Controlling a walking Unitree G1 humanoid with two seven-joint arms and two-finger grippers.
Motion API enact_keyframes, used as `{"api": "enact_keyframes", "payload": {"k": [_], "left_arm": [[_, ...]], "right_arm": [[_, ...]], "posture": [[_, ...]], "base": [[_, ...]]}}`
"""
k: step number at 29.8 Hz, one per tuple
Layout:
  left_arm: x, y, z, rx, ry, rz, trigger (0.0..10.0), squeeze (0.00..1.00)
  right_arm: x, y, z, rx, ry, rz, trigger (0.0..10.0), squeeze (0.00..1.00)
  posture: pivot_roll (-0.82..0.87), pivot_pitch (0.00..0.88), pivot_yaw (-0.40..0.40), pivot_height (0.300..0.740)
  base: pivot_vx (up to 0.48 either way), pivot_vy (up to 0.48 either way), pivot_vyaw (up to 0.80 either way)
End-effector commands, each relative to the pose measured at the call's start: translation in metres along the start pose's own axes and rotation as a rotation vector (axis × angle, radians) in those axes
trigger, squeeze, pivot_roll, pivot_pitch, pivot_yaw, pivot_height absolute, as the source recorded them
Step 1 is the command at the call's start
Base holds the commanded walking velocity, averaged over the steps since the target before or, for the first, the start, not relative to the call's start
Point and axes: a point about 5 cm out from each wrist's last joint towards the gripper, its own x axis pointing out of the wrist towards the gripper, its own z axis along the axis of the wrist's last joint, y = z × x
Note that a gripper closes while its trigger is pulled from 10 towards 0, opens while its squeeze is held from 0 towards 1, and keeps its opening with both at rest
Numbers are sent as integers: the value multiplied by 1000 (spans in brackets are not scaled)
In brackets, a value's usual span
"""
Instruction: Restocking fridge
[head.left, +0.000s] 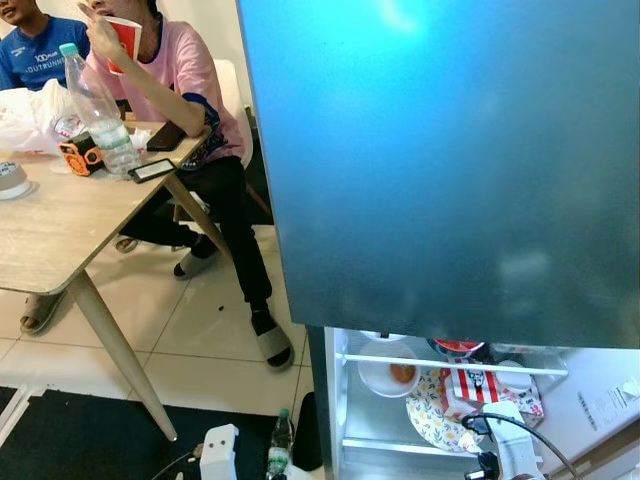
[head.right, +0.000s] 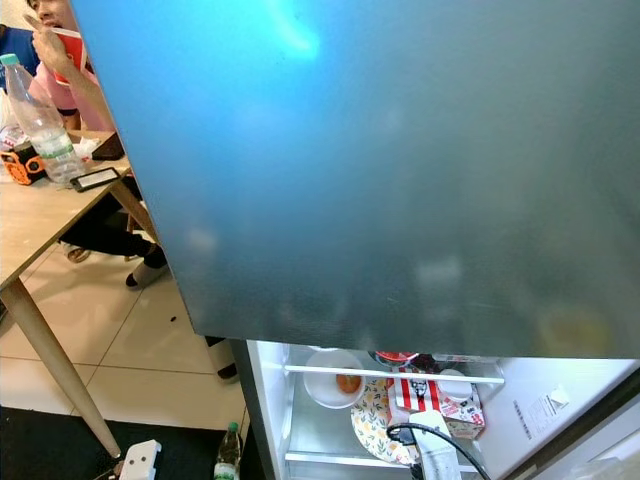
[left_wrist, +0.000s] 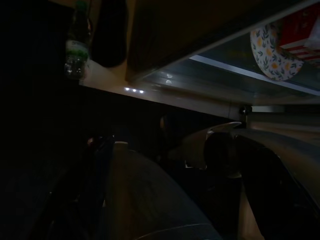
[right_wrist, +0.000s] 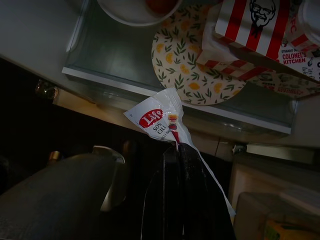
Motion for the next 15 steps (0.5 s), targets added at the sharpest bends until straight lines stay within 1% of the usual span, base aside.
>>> {"api": "enact_keyframes", "payload": {"k": [1, 3, 5, 12, 14, 15], "left_arm": [[-2, 4, -2, 8, 15, 18, 10000, 0], [-3, 5, -2, 4, 9, 34, 10000, 0], [-4, 7, -2, -4, 3, 43, 10000, 0], [-3, 4, 0, -14, -1, 6, 10000, 0], [-2, 4, 0, -7, 0, -2, 10000, 0], [-2, 2, 0, 24, 14, -25, 10000, 0]], "right_arm": [[0, 0, 4, -5, -19, -2, 10000, 0], [1, 0, 4, -5, -19, -2, 10000, 0], [1, 0, 5, -7, -20, -2, 10000, 0], [1, 1, 6, -12, -23, -1, 10000, 0], [1, 2, 7, -15, -24, 3, 10000, 0], [1, 2, 6, -16, -24, 4, 10000, 0]], "posture": [[-42, 0, 10, 740], [-42, 0, 10, 740], [-41, 0, 9, 740], [-38, 0, 11, 740], [-38, 0, 12, 740], [-37, 0, 13, 740]], "base": [[240, -412, 0], [240, -412, 0], [0, 0, 0], [0, 0, 0], [0, 0, 0], [0, 0, 0]]}}
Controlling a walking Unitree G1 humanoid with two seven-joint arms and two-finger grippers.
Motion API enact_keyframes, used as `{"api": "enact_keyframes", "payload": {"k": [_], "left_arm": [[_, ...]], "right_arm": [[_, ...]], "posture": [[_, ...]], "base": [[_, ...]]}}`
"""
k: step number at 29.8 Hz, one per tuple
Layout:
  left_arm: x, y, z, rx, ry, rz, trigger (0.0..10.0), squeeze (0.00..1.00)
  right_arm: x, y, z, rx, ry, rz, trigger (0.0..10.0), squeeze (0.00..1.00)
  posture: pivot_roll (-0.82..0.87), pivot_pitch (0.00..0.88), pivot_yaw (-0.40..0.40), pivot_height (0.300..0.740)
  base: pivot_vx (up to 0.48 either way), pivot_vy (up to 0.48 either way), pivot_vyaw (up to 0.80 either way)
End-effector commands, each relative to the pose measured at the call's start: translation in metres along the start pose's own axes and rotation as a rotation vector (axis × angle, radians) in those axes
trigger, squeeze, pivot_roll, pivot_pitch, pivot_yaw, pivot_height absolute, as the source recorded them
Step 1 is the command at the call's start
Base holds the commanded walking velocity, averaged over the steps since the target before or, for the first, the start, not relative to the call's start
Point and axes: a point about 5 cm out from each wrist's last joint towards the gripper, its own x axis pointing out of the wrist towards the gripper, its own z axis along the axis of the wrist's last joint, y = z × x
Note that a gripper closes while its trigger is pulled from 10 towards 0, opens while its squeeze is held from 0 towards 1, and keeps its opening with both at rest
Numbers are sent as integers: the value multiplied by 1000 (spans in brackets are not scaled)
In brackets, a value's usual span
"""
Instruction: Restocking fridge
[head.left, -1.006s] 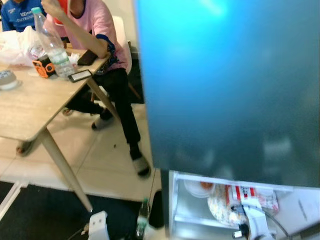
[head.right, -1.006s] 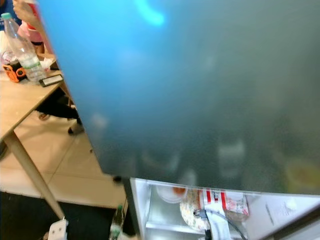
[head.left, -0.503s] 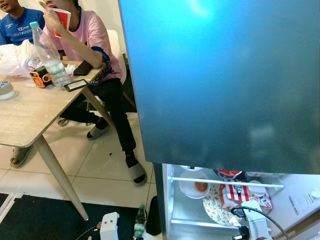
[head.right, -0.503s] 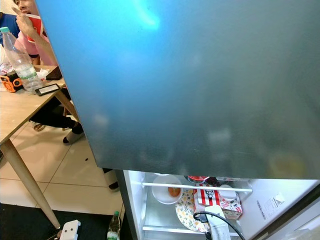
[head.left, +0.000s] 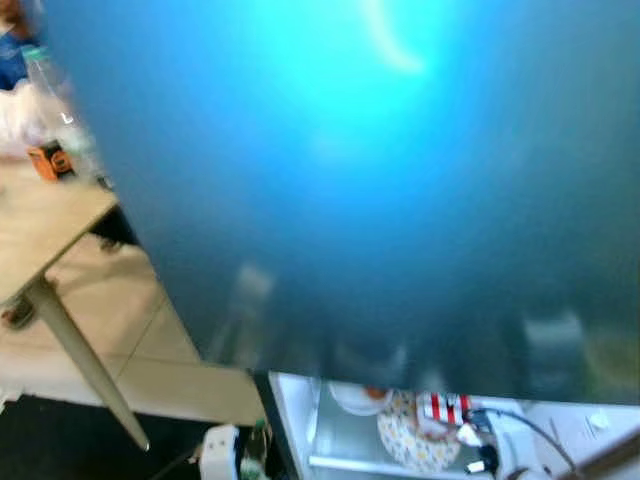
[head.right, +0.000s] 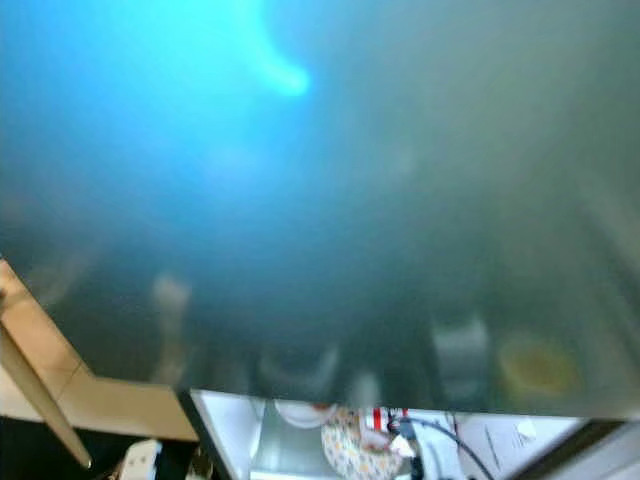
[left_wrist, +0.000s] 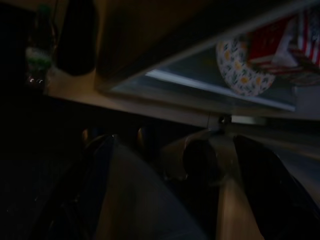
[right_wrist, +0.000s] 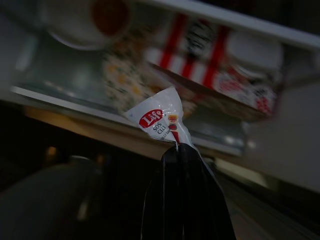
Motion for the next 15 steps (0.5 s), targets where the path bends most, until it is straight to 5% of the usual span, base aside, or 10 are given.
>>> {"api": "enact_keyframes", "payload": {"k": [1, 7, 15], "left_arm": [[-3, 2, -7, 36, 42, -14, 10000, 0], [1, -6, -2, 144, 67, -99, 10000, 0], [1, -4, 4, 135, 54, -70, 10000, 0]], "right_arm": [[0, 2, 0, -10, -2, 4, 10000, 0], [0, 2, -1, -17, 2, 7, 10000, 0], [0, 2, -2, -18, 6, 4, 10000, 0]], "posture": [[-37, 0, 13, 740], [-35, 0, 9, 740], [-40, 0, 9, 740]], "base": [[0, 0, 0], [0, 0, 0], [0, 0, 0]]}}
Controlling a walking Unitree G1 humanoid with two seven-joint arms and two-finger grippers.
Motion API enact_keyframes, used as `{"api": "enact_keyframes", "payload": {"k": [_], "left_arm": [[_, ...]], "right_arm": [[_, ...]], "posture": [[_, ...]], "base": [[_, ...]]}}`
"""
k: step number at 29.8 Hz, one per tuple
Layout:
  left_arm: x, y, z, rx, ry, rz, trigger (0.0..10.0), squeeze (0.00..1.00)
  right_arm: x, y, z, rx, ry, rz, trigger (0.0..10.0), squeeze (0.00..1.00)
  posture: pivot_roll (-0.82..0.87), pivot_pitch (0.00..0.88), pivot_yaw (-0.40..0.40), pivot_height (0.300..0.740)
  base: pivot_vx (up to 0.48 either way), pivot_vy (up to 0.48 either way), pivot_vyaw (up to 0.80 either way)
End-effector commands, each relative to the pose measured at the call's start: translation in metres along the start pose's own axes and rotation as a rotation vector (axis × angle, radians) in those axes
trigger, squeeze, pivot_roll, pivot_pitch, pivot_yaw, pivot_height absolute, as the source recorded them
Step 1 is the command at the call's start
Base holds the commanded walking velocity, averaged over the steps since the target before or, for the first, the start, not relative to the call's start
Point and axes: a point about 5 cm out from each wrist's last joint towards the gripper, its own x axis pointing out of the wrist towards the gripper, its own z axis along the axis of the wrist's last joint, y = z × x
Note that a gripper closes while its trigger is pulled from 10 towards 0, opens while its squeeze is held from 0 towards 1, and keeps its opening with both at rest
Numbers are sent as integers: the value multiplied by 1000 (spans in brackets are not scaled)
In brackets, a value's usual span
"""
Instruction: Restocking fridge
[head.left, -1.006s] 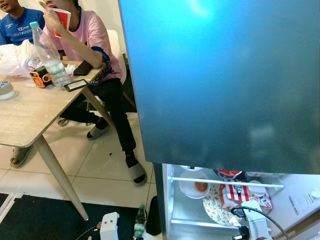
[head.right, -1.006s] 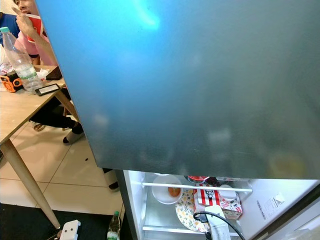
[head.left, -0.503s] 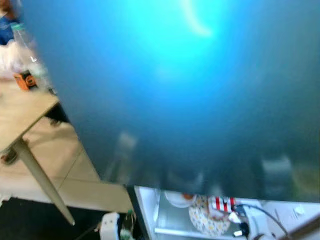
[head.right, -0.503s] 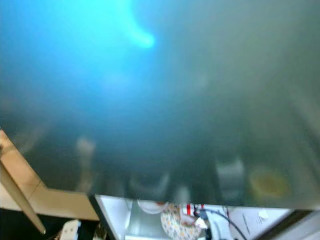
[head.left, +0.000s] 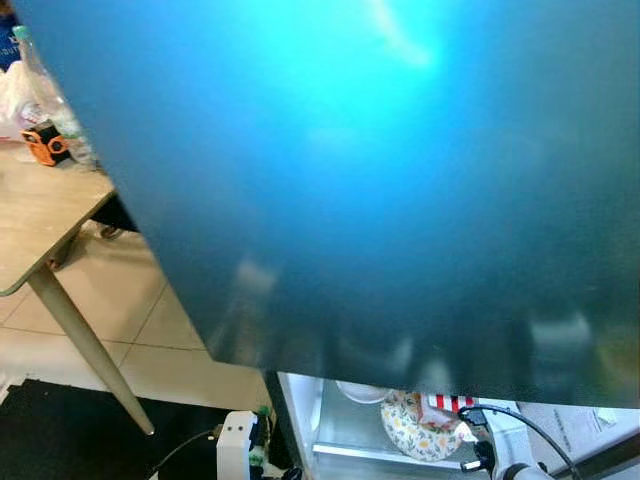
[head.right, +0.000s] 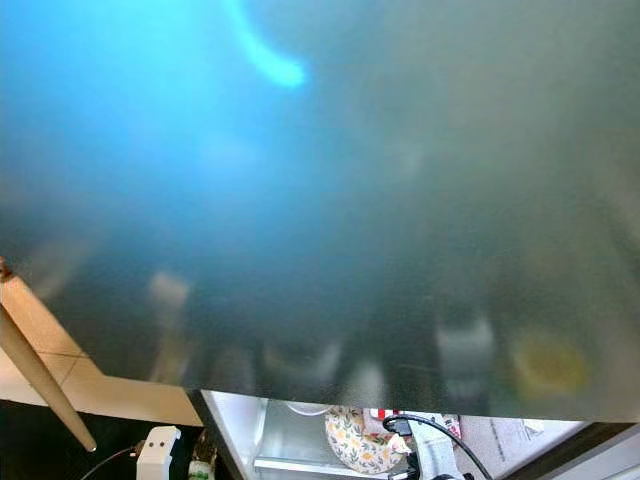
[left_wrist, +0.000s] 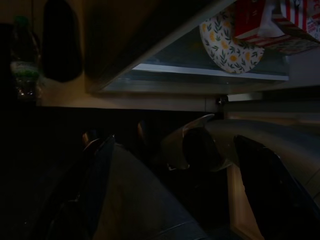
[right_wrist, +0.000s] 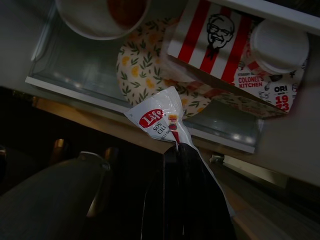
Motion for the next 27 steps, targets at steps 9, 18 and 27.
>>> {"api": "enact_keyframes", "payload": {"k": [9, 18, 27], "left_arm": [[2, -6, 14, -13, -19, -140, 10000, 0], [3, -4, 24, -11, -33, -131, 10000, 0], [-5, 7, 4, -113, -13, -36, 10000, 0]], "right_arm": [[0, 1, -2, -13, 6, -5, 10000, 0], [0, -1, -3, -17, 11, -9, 10000, 0], [-1, -2, -5, -24, 25, -7, 10000, 0]], "posture": [[-38, 0, 5, 740], [-34, 0, 5, 740], [-35, 0, 2, 740]], "base": [[0, 0, 0], [0, 0, 0], [-54, 0, 0]]}}
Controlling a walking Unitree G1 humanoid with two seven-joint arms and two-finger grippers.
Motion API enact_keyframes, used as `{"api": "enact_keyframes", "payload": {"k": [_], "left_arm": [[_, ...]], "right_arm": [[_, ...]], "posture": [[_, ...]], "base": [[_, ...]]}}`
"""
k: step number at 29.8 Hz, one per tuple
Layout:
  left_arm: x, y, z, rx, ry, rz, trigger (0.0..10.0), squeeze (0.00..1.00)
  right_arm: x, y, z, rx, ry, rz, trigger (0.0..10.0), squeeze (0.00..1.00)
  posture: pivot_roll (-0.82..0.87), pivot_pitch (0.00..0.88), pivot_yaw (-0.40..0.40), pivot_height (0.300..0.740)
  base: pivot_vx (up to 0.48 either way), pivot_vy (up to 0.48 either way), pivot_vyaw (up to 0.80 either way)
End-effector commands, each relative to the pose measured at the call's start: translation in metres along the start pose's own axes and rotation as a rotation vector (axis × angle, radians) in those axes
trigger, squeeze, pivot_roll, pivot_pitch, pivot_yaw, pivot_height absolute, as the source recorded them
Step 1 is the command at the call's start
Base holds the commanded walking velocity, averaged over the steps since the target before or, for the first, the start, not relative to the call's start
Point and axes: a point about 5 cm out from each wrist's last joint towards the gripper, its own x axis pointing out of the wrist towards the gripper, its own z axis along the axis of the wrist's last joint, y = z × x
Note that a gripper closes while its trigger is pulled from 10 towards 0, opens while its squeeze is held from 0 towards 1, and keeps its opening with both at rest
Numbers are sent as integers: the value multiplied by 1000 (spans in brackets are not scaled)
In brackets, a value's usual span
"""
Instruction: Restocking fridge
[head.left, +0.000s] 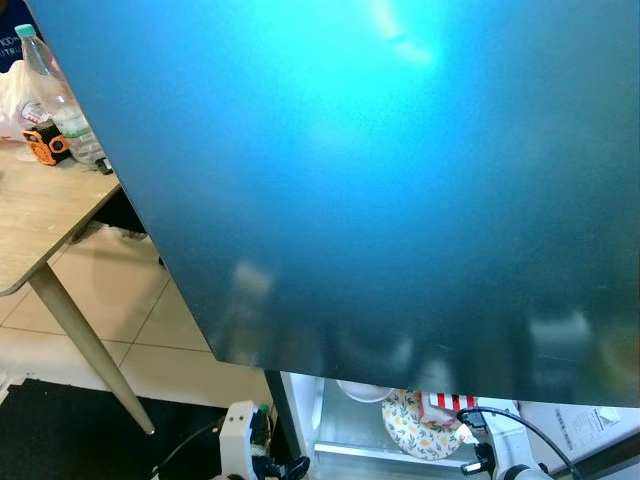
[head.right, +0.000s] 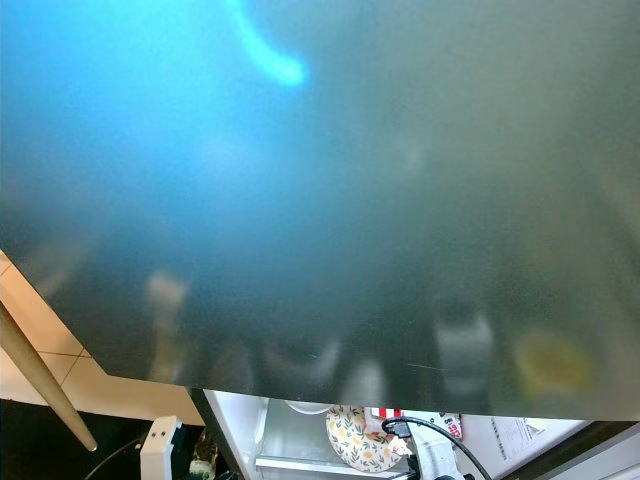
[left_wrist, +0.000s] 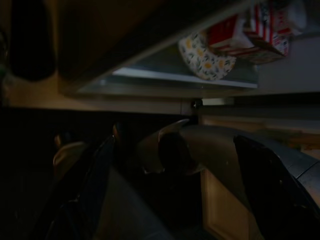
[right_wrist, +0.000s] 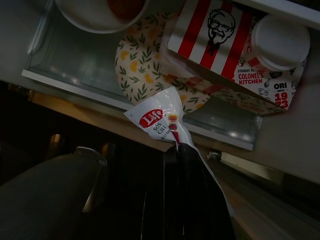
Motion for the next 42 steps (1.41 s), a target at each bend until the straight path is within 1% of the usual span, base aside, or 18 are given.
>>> {"api": "enact_keyframes", "payload": {"k": [1, 5, 9, 21, 34, 36, 37, 39, 40, 42], "left_arm": [[-7, 10, -3, -23, -4, 45, 10000, 0], [-10, 12, -7, -45, -4, 61, 10000, 0], [-11, 14, -3, -53, -23, 60, 10000, 0], [-6, 10, 18, -4, -72, 26, 10000, 0], [-4, 8, 26, 17, -90, 10, 10000, 0], [-4, 9, 33, 65, -105, 26, 10000, 0], [-4, 9, 33, 65, -105, 26, 10000, 0], [-5, 9, 38, 97, -120, 30, 10000, 0], [-4, 8, 38, 117, -109, 27, 10000, 0], [-4, 8, 38, 131, -101, 26, 10000, 0]], "right_arm": [[-1, 0, -4, -5, 16, 1, 10000, 0], [-1, -1, -6, 0, 17, -2, 10000, 0], [-1, -1, -6, -3, 17, 0, 10000, 0], [-1, 0, -4, -11, 11, 4, 10000, 0], [-1, -1, -3, -17, 9, 5, 10000, 0], [-1, -1, -2, -18, 7, 5, 10000, 0], [-1, -1, -2, -18, 7, 5, 10000, 0], [-1, -1, -2, -19, 6, 5, 10000, 0], [-1, -1, -2, -20, 6, 5, 10000, 0], [-1, -2, -2, -20, 6, 5, 10000, 0]], "posture": [[-35, 0, 2, 740], [-35, 0, 6, 740], [-32, 0, 8, 740], [-37, 0, 6, 740], [-40, 0, 8, 740], [-41, 0, 7, 740], [-41, 0, 7, 740], [-41, 0, 7, 740], [-41, 0, 7, 740], [-41, 0, 7, 740]], "base": [[-244, 0, 0], [-253, 0, 0], [-274, 0, 0], [-300, 0, 0], [-312, 0, 0], [0, 0, 0], [0, 0, 0], [0, 0, 0], [0, -420, 0], [0, -420, 0]]}}
